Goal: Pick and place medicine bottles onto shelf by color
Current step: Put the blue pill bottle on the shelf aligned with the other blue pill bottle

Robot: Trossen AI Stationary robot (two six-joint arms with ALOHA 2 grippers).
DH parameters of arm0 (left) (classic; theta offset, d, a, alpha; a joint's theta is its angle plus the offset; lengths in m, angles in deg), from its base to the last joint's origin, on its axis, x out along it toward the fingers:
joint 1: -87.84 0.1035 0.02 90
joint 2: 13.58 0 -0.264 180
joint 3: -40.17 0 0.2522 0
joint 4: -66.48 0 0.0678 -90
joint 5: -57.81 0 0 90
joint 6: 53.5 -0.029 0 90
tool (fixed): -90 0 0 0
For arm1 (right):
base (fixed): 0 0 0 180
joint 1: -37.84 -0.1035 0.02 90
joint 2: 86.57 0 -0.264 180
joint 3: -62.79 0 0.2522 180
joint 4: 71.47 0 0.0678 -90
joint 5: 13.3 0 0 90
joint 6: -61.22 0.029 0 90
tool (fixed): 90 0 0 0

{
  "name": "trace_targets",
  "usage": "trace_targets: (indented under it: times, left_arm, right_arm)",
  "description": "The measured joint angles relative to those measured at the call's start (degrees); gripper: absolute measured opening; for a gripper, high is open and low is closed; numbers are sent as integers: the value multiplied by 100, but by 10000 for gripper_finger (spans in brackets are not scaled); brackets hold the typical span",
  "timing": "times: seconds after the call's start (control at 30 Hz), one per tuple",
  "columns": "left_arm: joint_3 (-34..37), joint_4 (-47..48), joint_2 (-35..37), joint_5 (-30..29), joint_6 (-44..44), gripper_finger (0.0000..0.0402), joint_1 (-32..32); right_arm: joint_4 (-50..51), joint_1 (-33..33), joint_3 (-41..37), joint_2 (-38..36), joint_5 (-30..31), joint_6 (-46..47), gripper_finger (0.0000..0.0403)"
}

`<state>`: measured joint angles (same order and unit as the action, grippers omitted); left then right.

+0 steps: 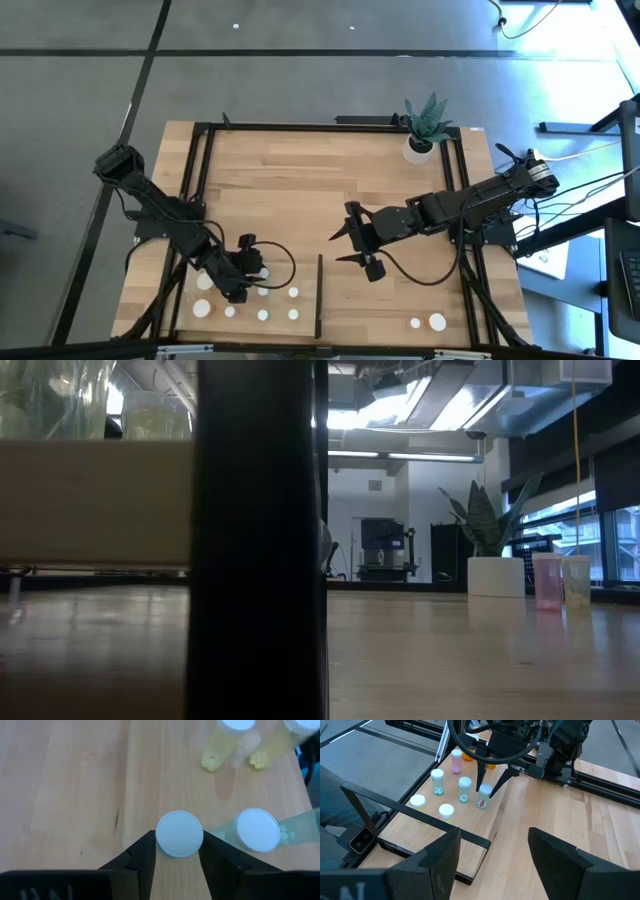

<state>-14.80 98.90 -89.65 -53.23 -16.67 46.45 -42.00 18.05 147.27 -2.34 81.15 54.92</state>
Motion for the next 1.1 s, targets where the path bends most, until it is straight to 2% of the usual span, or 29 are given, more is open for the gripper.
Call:
trace_targets:
  times: [0.17,0.33,1.1]
  left_arm:
    - [0,8,0,251,-141,136,-2]
    - [0,31,0,226,-441,137,-2]
    - [0,301,195,269,-745,136,59]
  right_arm:
    - [1,2,0,0,0,0,235]
    - [0,0,0,0,0,0,235]
    - [2,2,0,0,-2,1,235]
